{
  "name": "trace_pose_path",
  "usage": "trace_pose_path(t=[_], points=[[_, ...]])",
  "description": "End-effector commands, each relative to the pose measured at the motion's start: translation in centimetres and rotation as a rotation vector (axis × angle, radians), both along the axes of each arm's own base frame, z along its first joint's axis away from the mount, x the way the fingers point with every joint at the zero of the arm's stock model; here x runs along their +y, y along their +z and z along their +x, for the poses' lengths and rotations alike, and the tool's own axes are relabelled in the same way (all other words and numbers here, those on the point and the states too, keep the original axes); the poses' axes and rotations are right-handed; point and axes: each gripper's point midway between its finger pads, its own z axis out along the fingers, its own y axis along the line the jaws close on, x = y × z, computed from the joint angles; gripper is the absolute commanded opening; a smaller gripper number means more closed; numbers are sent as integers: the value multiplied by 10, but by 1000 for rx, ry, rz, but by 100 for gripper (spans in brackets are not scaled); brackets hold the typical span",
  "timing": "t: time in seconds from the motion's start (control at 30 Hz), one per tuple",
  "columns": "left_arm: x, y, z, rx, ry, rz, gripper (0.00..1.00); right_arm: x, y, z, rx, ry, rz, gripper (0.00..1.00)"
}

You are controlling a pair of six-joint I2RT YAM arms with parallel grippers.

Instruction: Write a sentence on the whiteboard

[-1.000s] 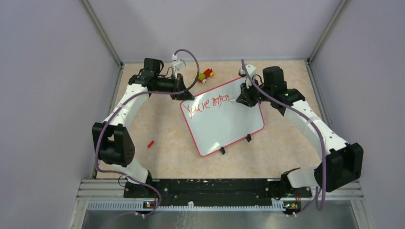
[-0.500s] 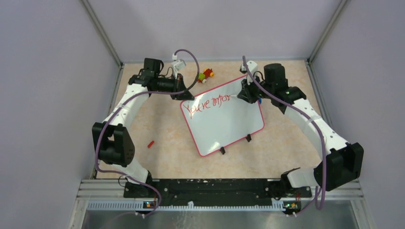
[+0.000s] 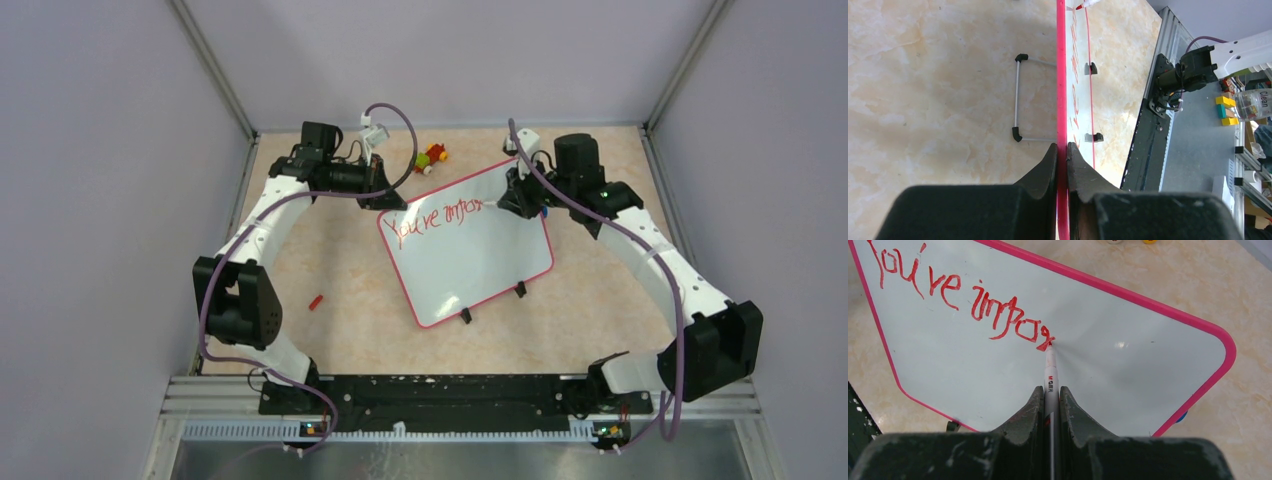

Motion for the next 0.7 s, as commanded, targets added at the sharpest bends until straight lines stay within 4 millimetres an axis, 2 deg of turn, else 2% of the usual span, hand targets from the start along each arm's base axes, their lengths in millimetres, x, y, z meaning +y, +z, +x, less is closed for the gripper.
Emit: trace_pose_path(t=[0.0,0.17,0.4,0.5,0.67], points=[[-7,4,-6,-11,-37,-9,0,1,35,11,-101,-9,34,0],[-7,3,-5,-10,-35,-7,0,-2,31,20,-104,-41,14,0],[-7,3,-5,-6,-36,-9,0,-18,30,27,-111,-98,-13,0],[-8,4,-4,-7,-35,-9,0,-21,33,26,-121,-106,-19,0],[-8,4,-4,-5,-34,-9,0,-13,41,17,-120,-49,13,0]])
